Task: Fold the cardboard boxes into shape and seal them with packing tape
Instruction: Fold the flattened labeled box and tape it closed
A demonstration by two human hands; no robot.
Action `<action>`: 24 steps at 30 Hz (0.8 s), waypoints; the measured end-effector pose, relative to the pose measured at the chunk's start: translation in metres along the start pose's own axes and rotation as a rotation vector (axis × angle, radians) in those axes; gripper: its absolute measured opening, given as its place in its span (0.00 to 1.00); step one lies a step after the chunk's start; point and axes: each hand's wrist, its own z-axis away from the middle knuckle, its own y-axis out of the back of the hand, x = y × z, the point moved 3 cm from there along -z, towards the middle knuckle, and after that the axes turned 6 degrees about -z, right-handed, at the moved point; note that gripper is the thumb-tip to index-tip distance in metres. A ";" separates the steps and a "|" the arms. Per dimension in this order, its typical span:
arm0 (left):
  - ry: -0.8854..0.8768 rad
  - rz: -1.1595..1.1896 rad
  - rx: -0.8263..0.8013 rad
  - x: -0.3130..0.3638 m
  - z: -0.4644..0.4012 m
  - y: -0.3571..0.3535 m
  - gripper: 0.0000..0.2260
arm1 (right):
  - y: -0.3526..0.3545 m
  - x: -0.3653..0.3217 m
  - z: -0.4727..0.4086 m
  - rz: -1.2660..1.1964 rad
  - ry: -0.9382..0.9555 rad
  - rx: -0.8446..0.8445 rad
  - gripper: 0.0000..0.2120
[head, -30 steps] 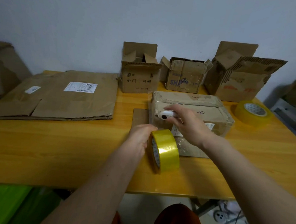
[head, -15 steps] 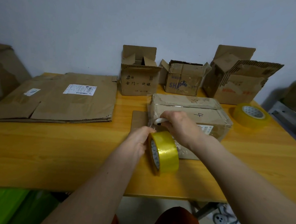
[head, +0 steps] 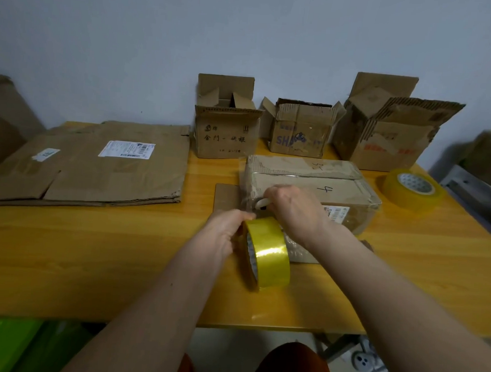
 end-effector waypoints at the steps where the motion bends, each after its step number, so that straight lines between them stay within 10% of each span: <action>1: -0.002 0.004 0.001 0.000 0.000 0.002 0.05 | 0.000 0.004 0.001 -0.028 -0.014 -0.009 0.07; 11: -0.013 -0.003 -0.077 -0.002 -0.002 0.002 0.08 | 0.004 0.023 0.020 -0.720 -0.168 0.066 0.03; 24: -0.107 0.048 -0.188 -0.009 0.010 0.028 0.07 | -0.016 0.020 0.007 -0.931 -0.278 -0.013 0.09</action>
